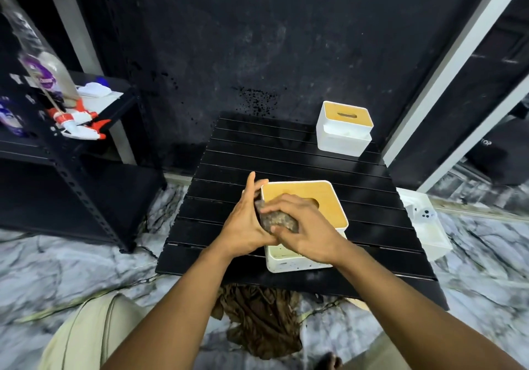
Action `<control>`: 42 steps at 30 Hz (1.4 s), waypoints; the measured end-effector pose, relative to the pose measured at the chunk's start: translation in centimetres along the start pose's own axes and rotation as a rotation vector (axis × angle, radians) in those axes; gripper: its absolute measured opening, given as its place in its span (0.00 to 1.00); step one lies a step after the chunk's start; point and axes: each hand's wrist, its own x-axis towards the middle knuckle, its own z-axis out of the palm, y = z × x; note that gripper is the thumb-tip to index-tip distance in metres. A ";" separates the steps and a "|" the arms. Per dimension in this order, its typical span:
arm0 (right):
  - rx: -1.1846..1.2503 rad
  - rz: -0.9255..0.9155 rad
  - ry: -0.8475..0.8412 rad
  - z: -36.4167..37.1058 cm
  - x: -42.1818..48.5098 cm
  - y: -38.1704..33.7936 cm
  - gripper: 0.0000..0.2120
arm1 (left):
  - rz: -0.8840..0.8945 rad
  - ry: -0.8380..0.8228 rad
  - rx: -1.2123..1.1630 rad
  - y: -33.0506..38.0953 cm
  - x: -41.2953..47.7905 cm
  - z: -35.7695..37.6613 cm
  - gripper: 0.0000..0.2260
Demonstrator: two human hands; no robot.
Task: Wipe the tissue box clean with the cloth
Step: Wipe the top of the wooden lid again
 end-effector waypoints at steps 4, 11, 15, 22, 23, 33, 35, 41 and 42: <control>-0.195 0.060 0.127 -2.4 -3.0 3.5 0.15 | 0.001 0.005 0.042 0.0 0.3 0.1 0.65; -0.341 0.503 0.442 -0.7 -0.2 4.5 0.17 | -0.016 0.023 0.066 0.4 0.6 1.0 0.62; -0.268 0.103 0.144 1.6 1.5 1.3 0.21 | 0.002 0.010 0.078 0.1 0.8 0.8 0.64; -0.488 0.595 0.492 -0.6 2.0 4.9 0.16 | 0.009 0.033 0.095 0.3 0.6 0.7 0.64; -0.453 0.526 0.468 0.0 2.4 4.3 0.17 | 0.009 0.038 0.092 0.3 0.6 0.9 0.64; -0.597 0.477 0.313 -2.6 1.3 6.2 0.15 | 0.002 0.031 0.111 0.1 0.4 0.2 0.64; -0.426 0.497 0.391 -3.1 -0.3 6.8 0.17 | 0.007 0.027 0.103 0.0 0.4 0.3 0.64; -0.330 0.068 0.167 -1.3 -3.7 3.1 0.18 | 0.019 0.015 0.087 -0.3 0.6 0.4 0.64; -0.336 0.037 0.118 -1.3 -3.7 2.9 0.18 | 0.022 0.016 0.074 -0.4 0.5 0.4 0.64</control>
